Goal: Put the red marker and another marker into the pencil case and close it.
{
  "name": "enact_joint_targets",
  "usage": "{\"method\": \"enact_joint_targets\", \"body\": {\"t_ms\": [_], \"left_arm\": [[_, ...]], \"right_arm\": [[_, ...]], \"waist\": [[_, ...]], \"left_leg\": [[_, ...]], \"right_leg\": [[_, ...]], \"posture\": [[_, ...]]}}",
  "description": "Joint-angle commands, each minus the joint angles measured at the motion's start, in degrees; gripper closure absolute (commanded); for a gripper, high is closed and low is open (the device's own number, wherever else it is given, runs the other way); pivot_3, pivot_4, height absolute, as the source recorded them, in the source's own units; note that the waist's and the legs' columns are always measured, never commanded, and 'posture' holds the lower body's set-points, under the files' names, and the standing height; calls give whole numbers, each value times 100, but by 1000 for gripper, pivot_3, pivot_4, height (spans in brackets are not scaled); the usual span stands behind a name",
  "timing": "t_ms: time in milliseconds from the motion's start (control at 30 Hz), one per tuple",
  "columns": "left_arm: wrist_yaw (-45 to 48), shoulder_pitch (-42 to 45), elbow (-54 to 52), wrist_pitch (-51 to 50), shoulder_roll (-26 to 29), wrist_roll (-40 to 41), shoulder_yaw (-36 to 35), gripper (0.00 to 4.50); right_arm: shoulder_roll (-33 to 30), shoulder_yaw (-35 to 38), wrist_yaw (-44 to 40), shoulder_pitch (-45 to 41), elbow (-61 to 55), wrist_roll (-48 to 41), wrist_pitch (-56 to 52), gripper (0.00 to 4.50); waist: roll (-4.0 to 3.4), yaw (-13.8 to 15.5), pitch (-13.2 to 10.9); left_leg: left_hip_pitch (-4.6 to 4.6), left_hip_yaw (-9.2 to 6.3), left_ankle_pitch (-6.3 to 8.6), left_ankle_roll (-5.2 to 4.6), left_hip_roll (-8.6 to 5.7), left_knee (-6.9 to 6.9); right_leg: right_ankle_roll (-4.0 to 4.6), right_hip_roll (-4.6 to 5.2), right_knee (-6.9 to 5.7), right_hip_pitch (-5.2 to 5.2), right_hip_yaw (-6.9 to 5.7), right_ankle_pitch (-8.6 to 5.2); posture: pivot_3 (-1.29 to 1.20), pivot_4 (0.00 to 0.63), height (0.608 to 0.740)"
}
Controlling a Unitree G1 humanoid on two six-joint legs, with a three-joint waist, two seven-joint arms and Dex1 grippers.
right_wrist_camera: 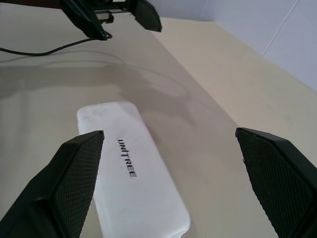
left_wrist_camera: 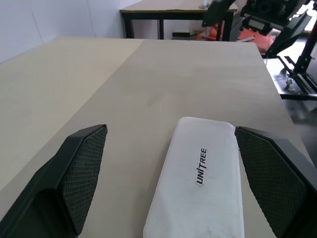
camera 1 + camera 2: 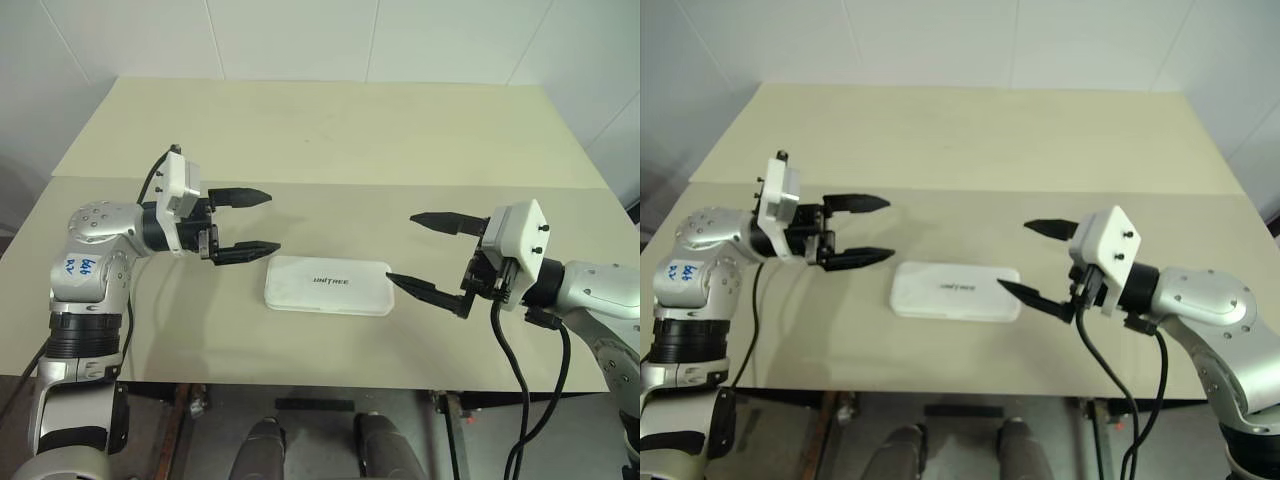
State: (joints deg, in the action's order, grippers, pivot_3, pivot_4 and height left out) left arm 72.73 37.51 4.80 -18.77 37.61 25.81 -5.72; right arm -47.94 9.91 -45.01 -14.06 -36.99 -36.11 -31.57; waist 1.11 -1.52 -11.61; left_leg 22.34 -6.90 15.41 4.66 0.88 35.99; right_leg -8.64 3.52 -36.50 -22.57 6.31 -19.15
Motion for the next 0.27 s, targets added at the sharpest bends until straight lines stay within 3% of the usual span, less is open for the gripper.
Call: {"method": "enact_joint_targets", "body": {"t_ms": [33, 267], "left_arm": [[90, 138, -48, 202, 41, 21, 50, 60], [182, 193, -58, 42, 90, 118, 189, 60]], "right_arm": [[-171, 359, -74, 121, -163, -54, 31, 0], [-133, 405, 13, 252, 119, 159, 183, 0]], "waist": [[0, 0, 0], [0, -13, 0]], "left_leg": [[0, 0, 0, 0, 0, 0], [-1, 1, 0, 0, 1, 0]], "right_leg": [[0, 0, 0, 0, 0, 0], [0, -1, -1, 0, 0, 0]], "posture": [[0, 150, 740], [0, 150, 740]]}}
